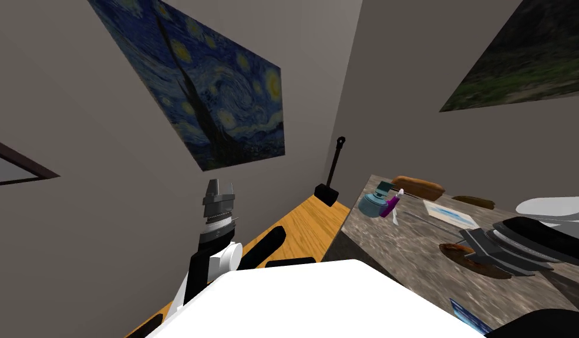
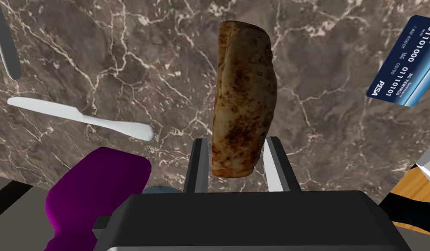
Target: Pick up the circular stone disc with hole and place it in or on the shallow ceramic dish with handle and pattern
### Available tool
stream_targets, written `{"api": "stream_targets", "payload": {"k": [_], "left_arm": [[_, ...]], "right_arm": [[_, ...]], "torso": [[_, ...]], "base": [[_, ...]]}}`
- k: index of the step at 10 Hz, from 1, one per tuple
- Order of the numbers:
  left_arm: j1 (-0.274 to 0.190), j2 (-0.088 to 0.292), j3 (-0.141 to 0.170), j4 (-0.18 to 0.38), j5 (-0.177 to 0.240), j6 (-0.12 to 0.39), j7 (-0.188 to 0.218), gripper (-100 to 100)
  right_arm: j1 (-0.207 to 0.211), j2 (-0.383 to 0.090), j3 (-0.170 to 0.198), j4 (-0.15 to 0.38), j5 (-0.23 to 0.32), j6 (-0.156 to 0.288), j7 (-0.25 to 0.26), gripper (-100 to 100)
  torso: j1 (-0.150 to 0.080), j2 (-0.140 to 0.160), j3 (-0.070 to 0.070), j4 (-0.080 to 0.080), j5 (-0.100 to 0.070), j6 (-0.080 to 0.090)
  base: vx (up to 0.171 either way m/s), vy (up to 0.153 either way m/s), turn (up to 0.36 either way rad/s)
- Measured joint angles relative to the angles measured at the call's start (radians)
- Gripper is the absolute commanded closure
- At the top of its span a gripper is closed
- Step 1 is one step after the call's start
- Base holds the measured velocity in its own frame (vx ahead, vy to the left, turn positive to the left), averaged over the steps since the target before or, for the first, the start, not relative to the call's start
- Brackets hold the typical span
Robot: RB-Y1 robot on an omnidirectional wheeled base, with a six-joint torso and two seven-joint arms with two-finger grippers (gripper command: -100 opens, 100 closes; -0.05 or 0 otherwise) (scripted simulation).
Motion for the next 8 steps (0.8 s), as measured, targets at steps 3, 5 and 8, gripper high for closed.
{"api": "stream_targets", "payload": {"k": [3, 5, 8], "left_arm": [[0.000, 0.000, 0.000, 0.000, 0.000, 0.000, 0.000, 0], [0.000, 0.000, 0.000, 0.000, 0.000, 0.000, 0.000, 0], [0.000, 0.000, 0.000, 0.000, 0.000, 0.000, 0.000, 0]], "right_arm": [[0.012, -0.053, 0.001, -0.005, 0.004, -0.002, 0.007, 100], [0.024, -0.085, 0.011, 0.002, -0.008, -0.028, 0.004, 100], [0.040, -0.109, 0.024, 0.024, -0.021, -0.089, -0.006, 100]], "torso": [[-0.001, 0.002, 0.001, 0.000, 0.000, 0.002], [0.001, 0.008, 0.005, 0.002, 0.000, 0.004], [0.002, 0.009, 0.005, 0.002, 0.000, 0.005]], "base": [[-0.088, -0.002, -0.128], [-0.116, 0.014, -0.253], [-0.097, 0.017, -0.220]]}}
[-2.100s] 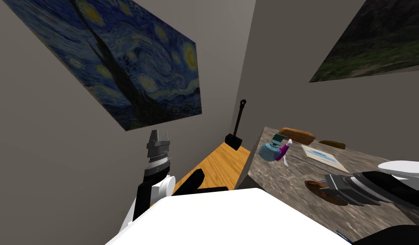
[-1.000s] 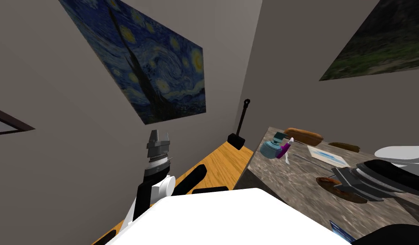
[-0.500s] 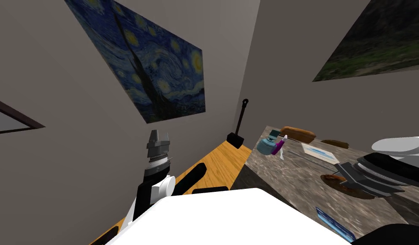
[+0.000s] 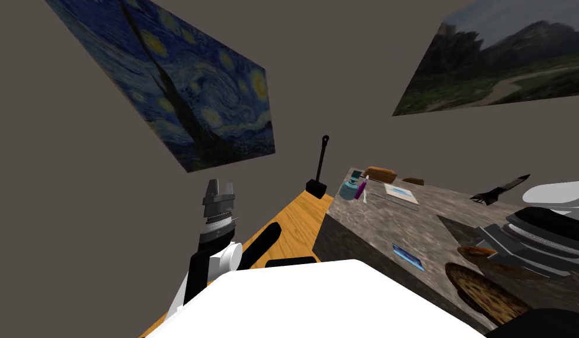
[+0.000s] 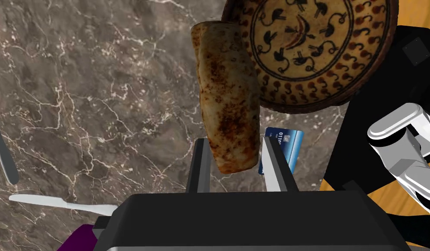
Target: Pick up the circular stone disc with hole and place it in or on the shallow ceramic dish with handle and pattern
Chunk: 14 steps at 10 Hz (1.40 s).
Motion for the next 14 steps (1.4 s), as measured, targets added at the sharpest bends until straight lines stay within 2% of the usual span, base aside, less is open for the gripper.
{"api": "stream_targets", "payload": {"k": [2, 3, 7, 8, 9, 10, 11, 12, 13, 14], "left_arm": [[0.000, 0.000, 0.000, 0.000, 0.000, 0.000, 0.000, 0], [0.000, 0.000, 0.000, 0.000, 0.000, 0.000, 0.000, 0], [0.000, 0.000, 0.000, 0.000, 0.000, 0.000, 0.000, 0], [0.000, 0.000, 0.000, 0.000, 0.000, 0.000, 0.000, 0], [0.000, 0.000, 0.000, 0.000, 0.000, 0.000, 0.000, 0], [0.000, 0.000, 0.000, 0.000, 0.000, 0.000, 0.000, 0], [0.000, 0.000, 0.000, 0.000, 0.000, 0.000, 0.000, 0], [0.000, 0.000, 0.000, 0.000, 0.000, 0.000, 0.000, 0], [0.000, 0.000, 0.000, 0.000, 0.000, 0.000, 0.000, 0], [0.000, 0.000, 0.000, 0.000, 0.000, 0.000, 0.000, 0]], "right_arm": [[0.010, -0.012, 0.005, 0.007, -0.003, -0.033, -0.012, 100], [0.012, -0.012, 0.006, 0.007, -0.003, -0.037, -0.012, -100], [0.012, -0.012, 0.006, 0.007, -0.003, -0.037, -0.012, -100], [0.012, -0.012, 0.006, 0.007, -0.003, -0.037, -0.012, 0], [0.012, -0.012, 0.006, 0.007, -0.003, -0.037, -0.012, -100], [0.010, -0.034, -0.007, 0.007, -0.003, -0.055, -0.020, -100], [-0.010, -0.061, 0.017, -0.004, -0.024, -0.067, -0.017, -100], [-0.013, -0.077, 0.015, -0.003, -0.031, -0.082, -0.015, -100], [-0.004, -0.093, -0.012, 0.003, -0.026, -0.103, -0.024, -100], [-0.014, -0.113, -0.005, -0.007, -0.035, -0.114, -0.028, -100]], "torso": [[0.001, -0.004, -0.002, -0.001, 0.000, -0.001], [0.001, -0.007, -0.004, -0.001, 0.000, -0.003], [0.000, -0.012, -0.007, -0.003, 0.000, -0.003], [0.000, -0.012, -0.007, -0.003, 0.000, -0.003], [0.000, -0.012, -0.007, -0.003, 0.000, -0.003], [-0.001, -0.012, -0.007, -0.003, 0.000, -0.003], [-0.001, -0.011, -0.006, -0.002, 0.000, -0.003], [-0.002, -0.011, -0.006, -0.002, 0.000, -0.003], [-0.002, -0.011, -0.007, -0.002, 0.000, -0.003], [-0.001, -0.011, -0.007, -0.002, 0.000, -0.003]], "base": [[-0.045, 0.016, -0.090], [-0.009, 0.002, -0.001], [0.000, 0.000, 0.000], [0.000, 0.000, 0.000], [-0.017, -0.026, -0.087], [-0.024, -0.040, -0.063], [-0.022, -0.037, -0.063], [-0.017, -0.040, -0.087], [-0.018, -0.035, -0.050], [-0.014, -0.026, -0.032]]}}
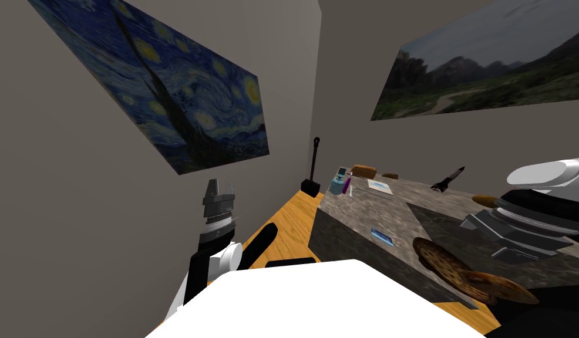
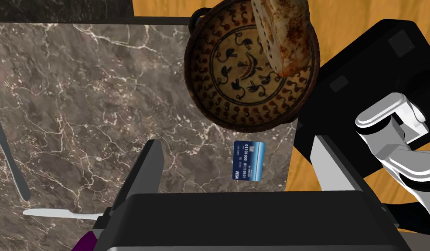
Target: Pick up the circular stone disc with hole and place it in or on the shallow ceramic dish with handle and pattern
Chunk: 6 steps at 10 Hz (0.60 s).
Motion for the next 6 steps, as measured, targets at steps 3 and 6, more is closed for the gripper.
{"api": "stream_targets", "payload": {"k": [3, 6], "left_arm": [[0.000, 0.000, 0.000, 0.000, 0.000, 0.000, 0.000, 0], [0.000, 0.000, 0.000, 0.000, 0.000, 0.000, 0.000, 0]], "right_arm": [[-0.014, -0.021, 0.013, -0.008, -0.012, -0.011, 0.001, 0], [-0.014, -0.021, 0.013, -0.008, -0.012, -0.011, 0.001, 0]], "torso": [[0.002, -0.001, -0.001, 0.000, 0.000, 0.000], [0.002, -0.001, -0.001, 0.000, 0.000, 0.000]], "base": [[-0.002, -0.003, -0.001], [0.000, 0.000, 0.000]]}}
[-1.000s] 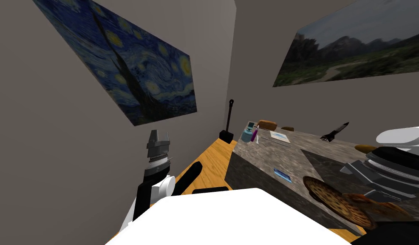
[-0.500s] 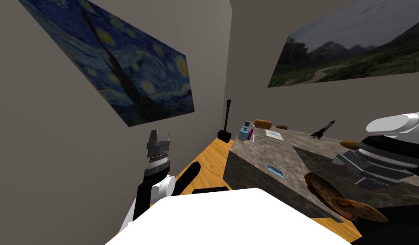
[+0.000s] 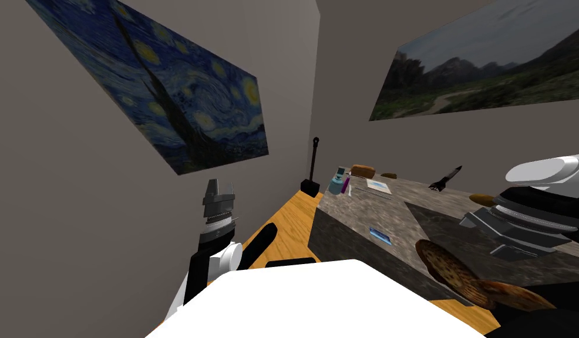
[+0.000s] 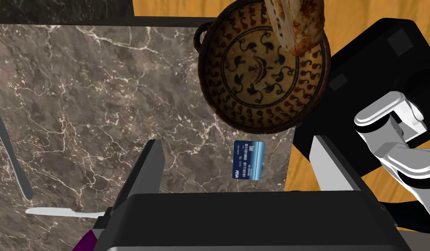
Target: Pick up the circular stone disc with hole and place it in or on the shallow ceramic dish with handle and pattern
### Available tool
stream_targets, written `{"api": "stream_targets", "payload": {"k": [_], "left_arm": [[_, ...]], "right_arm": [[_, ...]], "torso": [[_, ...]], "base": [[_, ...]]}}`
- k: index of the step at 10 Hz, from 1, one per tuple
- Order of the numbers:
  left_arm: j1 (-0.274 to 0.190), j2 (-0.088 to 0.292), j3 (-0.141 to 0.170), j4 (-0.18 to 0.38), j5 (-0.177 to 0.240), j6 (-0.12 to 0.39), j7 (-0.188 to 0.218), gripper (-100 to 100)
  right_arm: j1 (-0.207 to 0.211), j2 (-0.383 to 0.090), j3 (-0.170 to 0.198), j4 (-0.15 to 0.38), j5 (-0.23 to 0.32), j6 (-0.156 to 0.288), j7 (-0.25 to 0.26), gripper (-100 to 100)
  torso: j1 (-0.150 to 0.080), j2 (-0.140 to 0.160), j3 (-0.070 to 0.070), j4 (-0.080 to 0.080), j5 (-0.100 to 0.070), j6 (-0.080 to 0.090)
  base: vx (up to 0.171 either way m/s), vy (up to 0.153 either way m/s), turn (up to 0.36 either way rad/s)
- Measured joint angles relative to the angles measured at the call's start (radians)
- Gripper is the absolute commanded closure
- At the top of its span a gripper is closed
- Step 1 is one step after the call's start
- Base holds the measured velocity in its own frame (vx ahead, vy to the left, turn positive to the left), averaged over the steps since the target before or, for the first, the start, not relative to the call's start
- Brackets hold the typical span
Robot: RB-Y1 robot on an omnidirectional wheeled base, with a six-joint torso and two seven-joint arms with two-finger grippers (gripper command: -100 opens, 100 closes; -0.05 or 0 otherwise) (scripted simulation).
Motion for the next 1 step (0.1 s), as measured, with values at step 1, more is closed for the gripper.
{"api": "stream_targets", "payload": {"k": [1], "left_arm": [[0.000, 0.000, 0.000, 0.000, 0.000, 0.000, 0.000, 0]], "right_arm": [[0.000, 0.000, 0.000, 0.000, 0.000, 0.000, 0.000, 0]], "torso": [[0.000, 0.000, 0.000, 0.000, 0.000, 0.000]], "base": [[0.000, 0.000, 0.000]]}}
